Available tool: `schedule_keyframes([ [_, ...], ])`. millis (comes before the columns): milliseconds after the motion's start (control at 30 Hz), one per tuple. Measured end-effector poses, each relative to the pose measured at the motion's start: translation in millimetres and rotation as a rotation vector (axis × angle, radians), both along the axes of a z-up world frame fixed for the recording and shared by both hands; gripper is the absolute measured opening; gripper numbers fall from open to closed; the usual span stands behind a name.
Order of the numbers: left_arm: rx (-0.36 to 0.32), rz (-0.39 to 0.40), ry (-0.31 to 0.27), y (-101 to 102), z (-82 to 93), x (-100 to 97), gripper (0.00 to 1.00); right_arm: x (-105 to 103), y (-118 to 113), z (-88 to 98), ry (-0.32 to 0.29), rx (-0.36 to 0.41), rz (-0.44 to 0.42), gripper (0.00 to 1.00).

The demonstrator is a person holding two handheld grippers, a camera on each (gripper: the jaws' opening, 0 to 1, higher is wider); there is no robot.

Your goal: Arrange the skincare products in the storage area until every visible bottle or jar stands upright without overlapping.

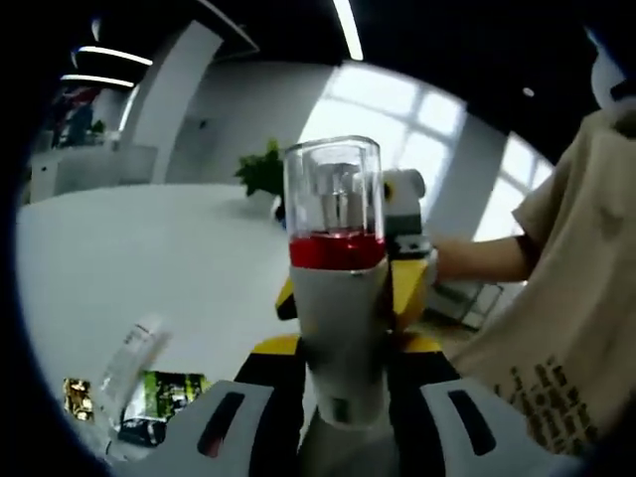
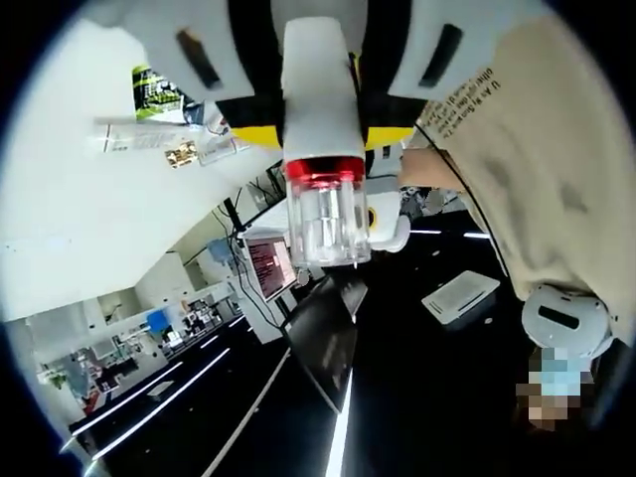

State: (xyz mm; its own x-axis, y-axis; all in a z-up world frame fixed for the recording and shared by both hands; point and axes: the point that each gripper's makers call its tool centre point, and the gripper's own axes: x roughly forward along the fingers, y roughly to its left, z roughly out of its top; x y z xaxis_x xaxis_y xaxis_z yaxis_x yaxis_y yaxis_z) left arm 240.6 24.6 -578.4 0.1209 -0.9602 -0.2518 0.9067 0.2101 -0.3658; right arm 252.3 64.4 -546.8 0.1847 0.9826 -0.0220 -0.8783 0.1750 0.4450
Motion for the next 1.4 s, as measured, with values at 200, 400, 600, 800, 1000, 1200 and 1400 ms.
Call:
schedule_keyframes([
  [200, 0.113, 0.006, -0.092, -10, -15.6, 5.7, 0.28, 5, -11, -12.6, 0.028, -0.019, -0.085, 0.31],
  [400, 0.106, 0.075, -0.071, -22, -17.6, 22.3, 0.28, 27, -28, -10.9, 0.035, -0.045, -0.318, 0.34],
  [600, 0.188, 0.087, -0.149, -30, -29.2, 41.6, 0.27, 40, -49, -15.3, -0.034, -0.176, -0.548, 0.33],
  [800, 0.170, 0.098, -0.144, -49, -29.8, 50.3, 0.27, 52, -63, -14.6, -0.090, -0.238, -0.653, 0.34],
  [1000, 0.209, 0.088, -0.179, -55, -38.2, 61.5, 0.27, 62, -70, -22.1, -0.121, -0.294, -0.721, 0.32],
  [1200, 0.254, 0.083, -0.204, -54, -53.9, 72.8, 0.28, 73, -70, -36.8, -0.134, -0.339, -0.725, 0.32],
  [1400, 0.279, 0.072, -0.193, -55, -74.5, 82.1, 0.28, 82, -73, -57.8, -0.106, -0.365, -0.722, 0.32],
])
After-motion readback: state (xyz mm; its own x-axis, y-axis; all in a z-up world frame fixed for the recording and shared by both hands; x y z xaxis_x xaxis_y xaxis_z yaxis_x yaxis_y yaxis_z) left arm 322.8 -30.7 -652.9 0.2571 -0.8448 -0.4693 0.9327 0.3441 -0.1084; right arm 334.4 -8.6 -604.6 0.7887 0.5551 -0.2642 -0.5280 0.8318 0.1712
